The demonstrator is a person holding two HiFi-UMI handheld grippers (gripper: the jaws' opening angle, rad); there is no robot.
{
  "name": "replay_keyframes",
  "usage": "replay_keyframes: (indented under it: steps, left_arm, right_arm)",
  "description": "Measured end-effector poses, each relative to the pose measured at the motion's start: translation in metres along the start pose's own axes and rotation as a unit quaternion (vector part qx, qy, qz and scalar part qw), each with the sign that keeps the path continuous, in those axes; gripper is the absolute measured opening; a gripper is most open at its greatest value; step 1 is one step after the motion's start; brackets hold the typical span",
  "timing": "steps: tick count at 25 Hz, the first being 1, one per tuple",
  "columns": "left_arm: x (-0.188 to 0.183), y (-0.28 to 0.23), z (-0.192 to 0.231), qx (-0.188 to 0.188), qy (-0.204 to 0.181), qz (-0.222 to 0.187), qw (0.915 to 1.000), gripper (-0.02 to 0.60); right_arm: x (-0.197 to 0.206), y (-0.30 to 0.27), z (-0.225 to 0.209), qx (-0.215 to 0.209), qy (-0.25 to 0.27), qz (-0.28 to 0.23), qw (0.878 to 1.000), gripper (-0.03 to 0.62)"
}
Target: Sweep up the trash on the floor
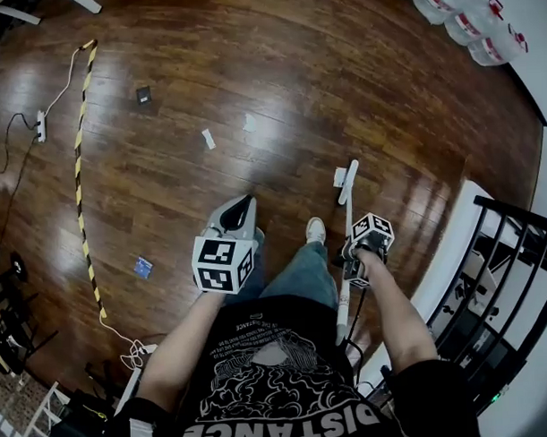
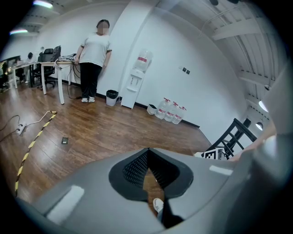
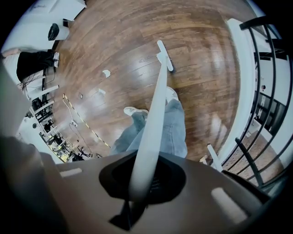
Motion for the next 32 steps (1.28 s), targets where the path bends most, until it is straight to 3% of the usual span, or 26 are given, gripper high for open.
replay_keyframes:
  steps: [10, 20, 32]
  left_arm:
    - [0.005, 0.028, 0.075, -0.023, 0.038, -0.011, 0.9989, 0.005]
    - [0.015, 0.057, 0.139, -0.067, 0.09, -0.03, 0.9932, 0.005]
    - [0.009, 0.084, 0.196, -0.114, 0.135, -0.058, 0.9826, 0.005]
  right_arm:
    - [0.008, -0.051, 0.118, -0.011, 0.037, 0.001, 0.999, 0.023]
    - [0.011, -0.086, 0.201, -0.003, 0.066, 0.007, 0.998, 0.026]
    - [0.026, -0.129, 0.282, 0.049, 0.123, 0.032, 0.991, 0.025]
Point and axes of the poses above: the fingertips, and each gripper's own axes: y backward along the fingers, z to its left, x out of its underside, the point moved 7 cm from there along y, backward along the fingers, and after that the axes turned 7 degrees about -x, right-handed, at the moved point
